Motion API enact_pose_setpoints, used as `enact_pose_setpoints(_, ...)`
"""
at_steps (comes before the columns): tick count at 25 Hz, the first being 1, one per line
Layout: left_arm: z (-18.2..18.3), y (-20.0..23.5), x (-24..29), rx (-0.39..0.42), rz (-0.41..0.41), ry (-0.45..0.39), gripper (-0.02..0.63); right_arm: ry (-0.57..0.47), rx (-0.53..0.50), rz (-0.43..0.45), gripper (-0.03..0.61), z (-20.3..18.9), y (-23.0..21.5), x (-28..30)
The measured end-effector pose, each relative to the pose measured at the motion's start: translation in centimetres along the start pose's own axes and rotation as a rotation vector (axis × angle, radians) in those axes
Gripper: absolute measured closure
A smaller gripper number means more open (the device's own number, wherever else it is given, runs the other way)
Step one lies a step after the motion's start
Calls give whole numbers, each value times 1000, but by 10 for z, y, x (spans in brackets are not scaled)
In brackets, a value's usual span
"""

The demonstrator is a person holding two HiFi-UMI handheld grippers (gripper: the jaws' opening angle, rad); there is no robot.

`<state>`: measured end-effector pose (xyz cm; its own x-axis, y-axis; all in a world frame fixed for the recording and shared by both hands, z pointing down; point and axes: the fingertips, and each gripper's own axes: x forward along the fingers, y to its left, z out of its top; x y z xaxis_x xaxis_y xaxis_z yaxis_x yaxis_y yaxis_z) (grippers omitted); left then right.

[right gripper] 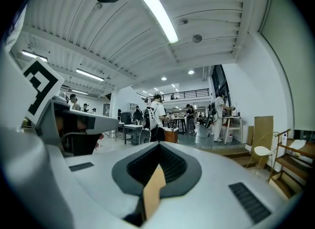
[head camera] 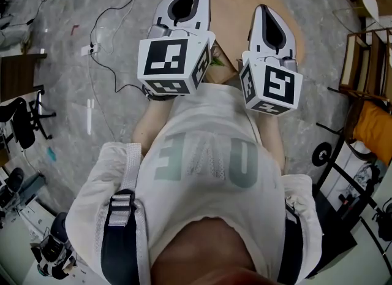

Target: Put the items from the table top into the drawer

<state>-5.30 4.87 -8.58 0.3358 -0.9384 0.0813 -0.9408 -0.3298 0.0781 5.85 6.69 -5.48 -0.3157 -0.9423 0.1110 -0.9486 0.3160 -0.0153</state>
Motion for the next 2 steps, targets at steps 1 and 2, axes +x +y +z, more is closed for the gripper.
enact_pose_setpoints(1, 0, -1, 0, 0, -2, -1, 606, -1, -1, 2, 574, 0, 0, 0)
enact_pose_setpoints(2, -1, -1, 0, 1, -3, -1, 607, -2, -3, 5, 574, 0, -1, 0)
